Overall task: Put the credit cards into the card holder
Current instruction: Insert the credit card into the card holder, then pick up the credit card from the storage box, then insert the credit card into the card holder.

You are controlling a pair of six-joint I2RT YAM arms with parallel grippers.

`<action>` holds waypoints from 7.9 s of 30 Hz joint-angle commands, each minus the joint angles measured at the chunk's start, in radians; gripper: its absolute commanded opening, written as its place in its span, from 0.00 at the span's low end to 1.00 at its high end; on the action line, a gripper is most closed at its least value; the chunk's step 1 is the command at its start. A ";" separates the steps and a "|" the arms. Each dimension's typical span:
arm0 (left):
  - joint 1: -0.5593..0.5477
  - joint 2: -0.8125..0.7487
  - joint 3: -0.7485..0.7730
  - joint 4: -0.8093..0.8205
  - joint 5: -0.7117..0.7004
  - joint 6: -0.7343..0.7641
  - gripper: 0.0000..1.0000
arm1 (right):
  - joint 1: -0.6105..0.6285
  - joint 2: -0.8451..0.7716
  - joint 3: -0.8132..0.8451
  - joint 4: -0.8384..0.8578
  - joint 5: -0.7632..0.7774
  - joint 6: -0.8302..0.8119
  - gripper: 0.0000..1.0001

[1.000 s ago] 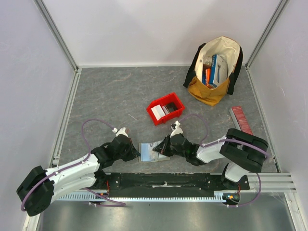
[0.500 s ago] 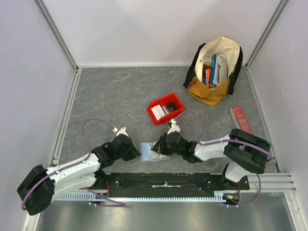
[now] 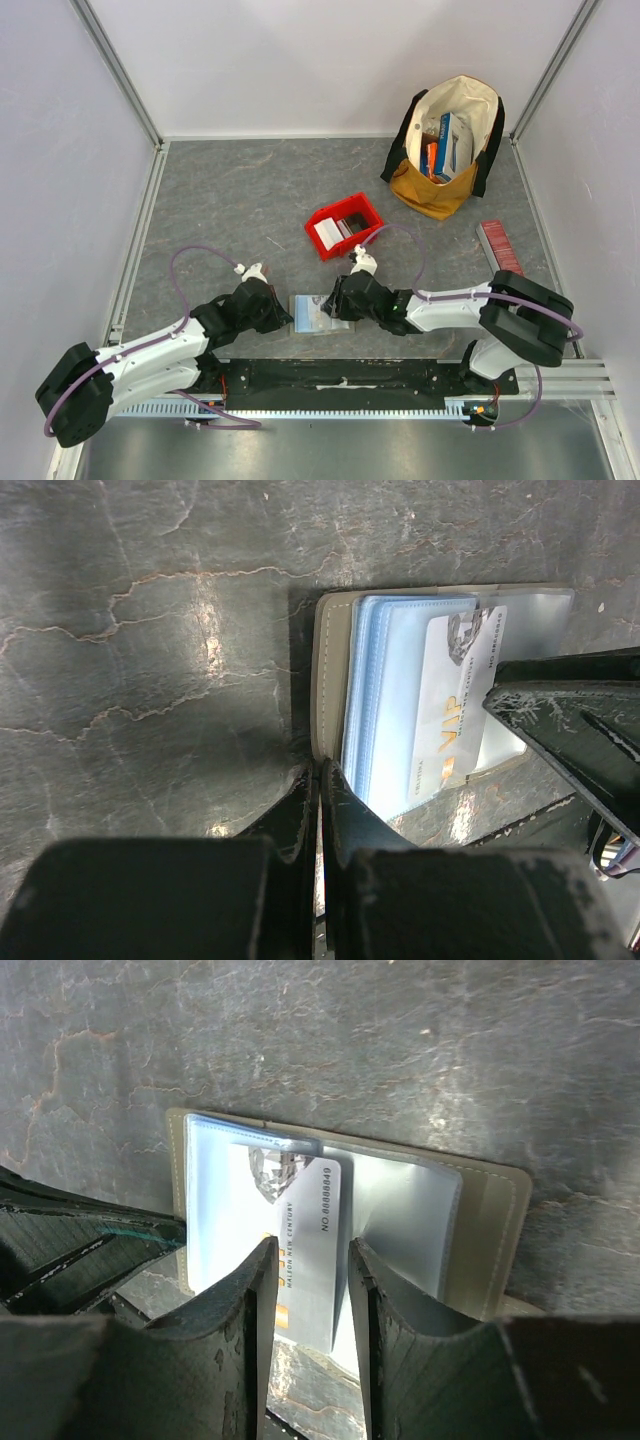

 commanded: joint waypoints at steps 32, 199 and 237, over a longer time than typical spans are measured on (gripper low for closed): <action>0.000 -0.011 0.049 -0.015 -0.026 0.037 0.02 | 0.001 0.078 0.127 0.077 -0.174 -0.125 0.38; 0.002 0.056 0.159 -0.025 -0.020 0.111 0.02 | -0.548 0.497 0.880 -0.524 -0.438 -0.755 0.15; 0.003 0.007 0.138 -0.014 0.000 0.083 0.02 | -0.160 -0.304 0.281 -0.232 0.105 -0.294 0.00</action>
